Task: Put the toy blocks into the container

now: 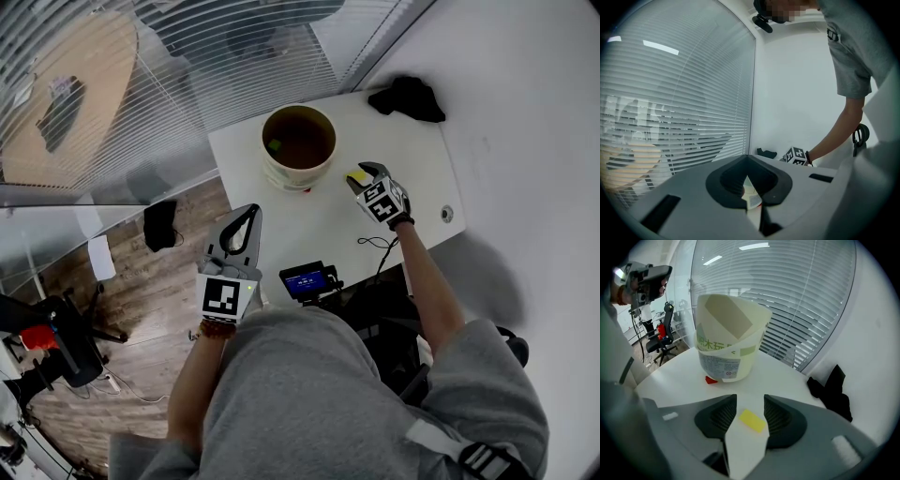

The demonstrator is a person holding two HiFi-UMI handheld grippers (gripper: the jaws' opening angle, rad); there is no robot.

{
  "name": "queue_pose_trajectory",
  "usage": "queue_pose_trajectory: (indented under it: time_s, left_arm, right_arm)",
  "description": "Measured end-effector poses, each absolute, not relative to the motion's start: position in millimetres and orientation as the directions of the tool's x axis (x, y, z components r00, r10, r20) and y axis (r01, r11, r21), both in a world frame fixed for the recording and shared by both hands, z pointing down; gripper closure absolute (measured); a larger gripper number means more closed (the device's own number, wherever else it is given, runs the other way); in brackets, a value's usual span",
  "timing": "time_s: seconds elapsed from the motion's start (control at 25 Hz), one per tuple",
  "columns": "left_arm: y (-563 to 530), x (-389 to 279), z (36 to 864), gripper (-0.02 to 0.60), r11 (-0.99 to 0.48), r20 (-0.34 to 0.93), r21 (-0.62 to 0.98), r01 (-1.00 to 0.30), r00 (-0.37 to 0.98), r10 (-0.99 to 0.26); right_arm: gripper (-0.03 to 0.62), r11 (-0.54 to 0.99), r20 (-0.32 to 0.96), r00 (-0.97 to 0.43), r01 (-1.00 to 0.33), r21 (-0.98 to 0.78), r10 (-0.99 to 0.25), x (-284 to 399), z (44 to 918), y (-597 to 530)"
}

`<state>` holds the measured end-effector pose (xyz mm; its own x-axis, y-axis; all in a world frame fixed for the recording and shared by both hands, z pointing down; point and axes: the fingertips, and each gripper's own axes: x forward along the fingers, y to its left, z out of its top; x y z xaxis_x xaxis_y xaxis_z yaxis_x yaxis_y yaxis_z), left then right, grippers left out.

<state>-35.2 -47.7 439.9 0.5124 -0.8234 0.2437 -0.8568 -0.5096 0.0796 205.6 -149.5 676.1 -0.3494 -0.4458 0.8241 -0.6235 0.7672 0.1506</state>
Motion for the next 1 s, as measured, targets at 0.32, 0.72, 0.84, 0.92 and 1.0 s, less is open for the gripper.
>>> queue_pose_trajectory:
  time_s: [0.32,0.72,0.84,0.92,1.0]
  left_arm:
    - [-47.7,-34.0,444.8,0.584,-0.500,0.269,0.094,-0.861,0.506,-0.820]
    - [-48.1,-36.9,448.7,0.584,-0.490,0.287,0.083,-0.868,0.492,-0.822]
    - [-48.5,-39.4,450.3,0.584,-0.483,0.293,0.085,-0.872,0.485,-0.824]
    - [-49.4,-41.1,452.1,0.584,-0.475,0.298,0.086,-0.876,0.478,-0.826]
    - [-50.4,-42.5,452.8,0.584,-0.470,0.300,0.083,-0.879,0.472,-0.829]
  right_arm:
    - [0.361,0.697,0.848,-0.299,-0.708,0.110,-0.437,223.6,701.7,-147.9]
    - [0.327,0.611,0.885,-0.236,-0.789,0.066,-0.401,240.6,735.0,-149.1]
    - [0.322,0.600,0.890,-0.229,-0.798,0.060,-0.394,240.2,742.9,-151.3]
    - [0.316,0.590,0.891,-0.220,-0.805,0.064,-0.398,240.6,747.1,-154.4]
    - [0.313,0.576,0.892,-0.203,-0.814,0.075,-0.403,242.8,749.6,-157.1]
